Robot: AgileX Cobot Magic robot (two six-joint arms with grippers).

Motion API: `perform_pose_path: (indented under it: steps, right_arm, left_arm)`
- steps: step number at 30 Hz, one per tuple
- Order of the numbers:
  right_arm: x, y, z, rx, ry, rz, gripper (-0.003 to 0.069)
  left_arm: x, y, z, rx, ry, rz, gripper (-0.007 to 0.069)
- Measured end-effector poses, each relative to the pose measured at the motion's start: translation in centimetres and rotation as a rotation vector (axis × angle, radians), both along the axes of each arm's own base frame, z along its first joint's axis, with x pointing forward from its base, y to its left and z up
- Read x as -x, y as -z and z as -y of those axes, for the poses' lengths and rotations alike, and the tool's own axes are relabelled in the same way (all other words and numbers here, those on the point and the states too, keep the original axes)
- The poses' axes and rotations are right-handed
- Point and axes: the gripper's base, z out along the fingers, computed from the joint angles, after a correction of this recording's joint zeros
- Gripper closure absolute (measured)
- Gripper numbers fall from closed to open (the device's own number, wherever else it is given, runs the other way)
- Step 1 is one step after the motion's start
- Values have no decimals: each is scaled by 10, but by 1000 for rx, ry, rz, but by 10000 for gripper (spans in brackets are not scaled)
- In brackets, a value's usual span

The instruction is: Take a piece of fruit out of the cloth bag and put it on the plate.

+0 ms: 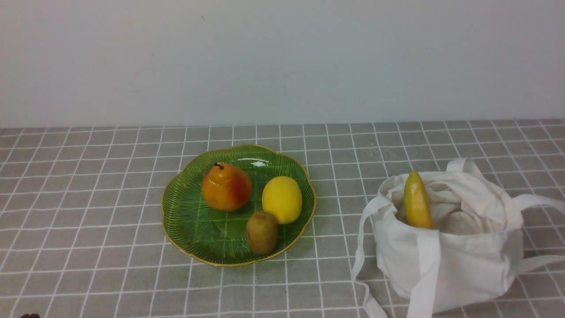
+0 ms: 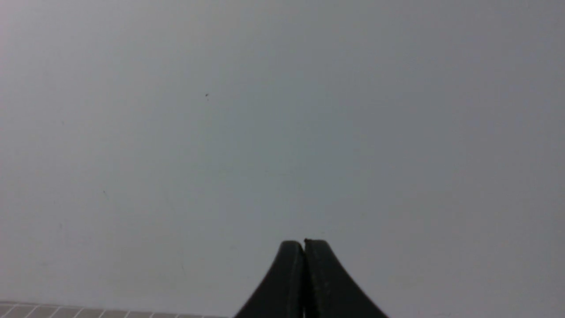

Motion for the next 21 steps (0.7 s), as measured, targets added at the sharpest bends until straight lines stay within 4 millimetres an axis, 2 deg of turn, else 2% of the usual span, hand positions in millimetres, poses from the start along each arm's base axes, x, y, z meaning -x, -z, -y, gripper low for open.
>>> perform_pose_path:
  steps: [14, 18, 20, 21]
  right_arm:
    - [-6, 18, 1, 14, 21, -130, 673]
    - [-19, 46, -2, 22, 51, -205, 673]
    - [-28, 68, -4, 8, 79, -247, 673]
    - [-29, 71, -4, 4, 85, -252, 673]
  left_arm:
    - [0, 0, 0, 0, 0, 0, 632]
    - [0, 0, 0, 0, 0, 0, 632]
    - [0, 0, 0, 0, 0, 0, 632]
    - [0, 0, 0, 0, 0, 0, 632]
